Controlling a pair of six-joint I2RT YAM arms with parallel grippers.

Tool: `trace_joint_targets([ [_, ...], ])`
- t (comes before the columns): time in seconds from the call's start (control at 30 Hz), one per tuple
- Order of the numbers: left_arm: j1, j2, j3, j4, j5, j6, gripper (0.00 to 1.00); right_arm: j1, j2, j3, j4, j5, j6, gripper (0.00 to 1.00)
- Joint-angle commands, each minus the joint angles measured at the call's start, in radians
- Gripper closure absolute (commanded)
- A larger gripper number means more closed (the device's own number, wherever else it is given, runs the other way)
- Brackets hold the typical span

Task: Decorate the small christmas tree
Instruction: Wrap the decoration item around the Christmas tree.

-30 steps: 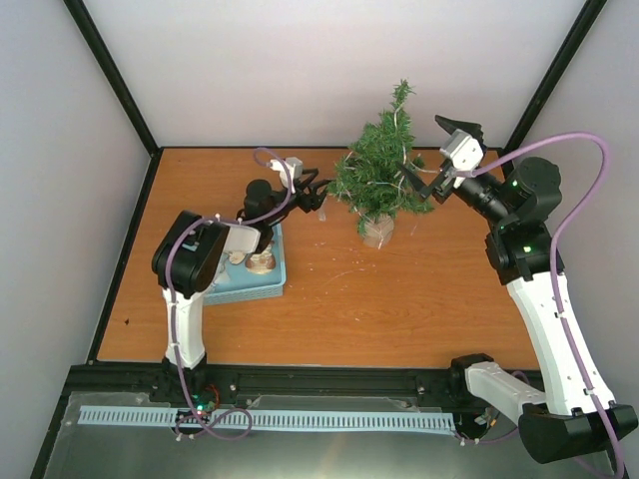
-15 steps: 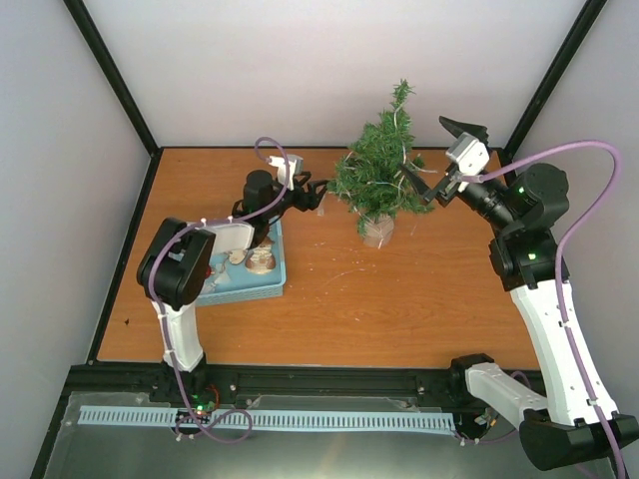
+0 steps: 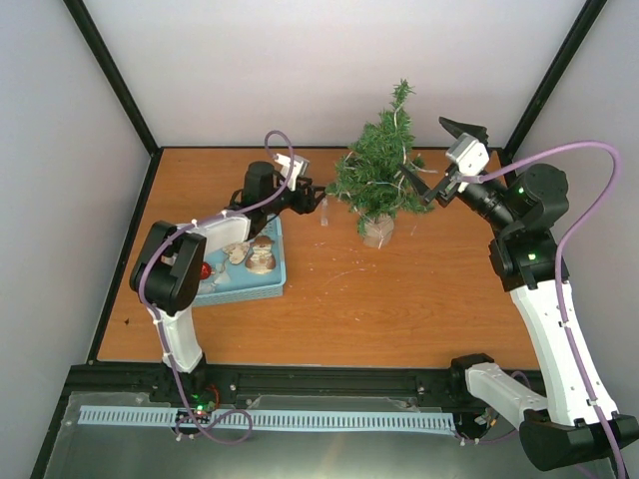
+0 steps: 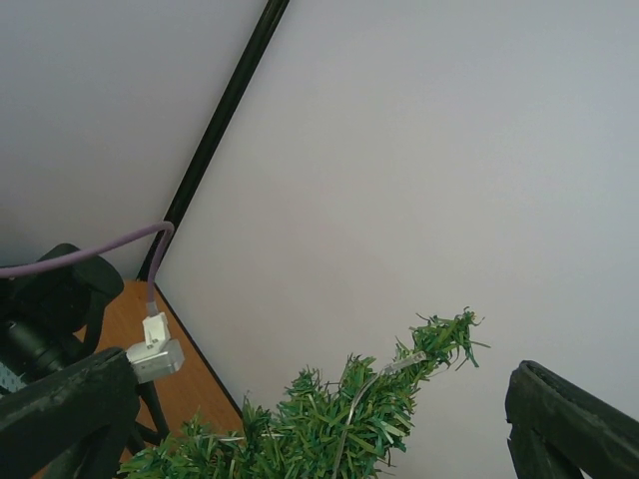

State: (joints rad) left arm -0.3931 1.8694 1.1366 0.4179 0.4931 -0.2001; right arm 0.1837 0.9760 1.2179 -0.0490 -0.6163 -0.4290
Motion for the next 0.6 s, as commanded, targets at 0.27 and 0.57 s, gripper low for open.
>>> trace_joint_targets([
  [0.27,0.011,0.038,0.271,-0.328,-0.032,0.243,0.59,-0.006,-0.006,-0.005,0.015,0.001,-0.010,0.00],
  [0.57,0.012,0.152,0.437,-0.385,0.013,0.244,0.55,-0.006,0.002,-0.012,0.019,0.000,-0.008,0.00],
])
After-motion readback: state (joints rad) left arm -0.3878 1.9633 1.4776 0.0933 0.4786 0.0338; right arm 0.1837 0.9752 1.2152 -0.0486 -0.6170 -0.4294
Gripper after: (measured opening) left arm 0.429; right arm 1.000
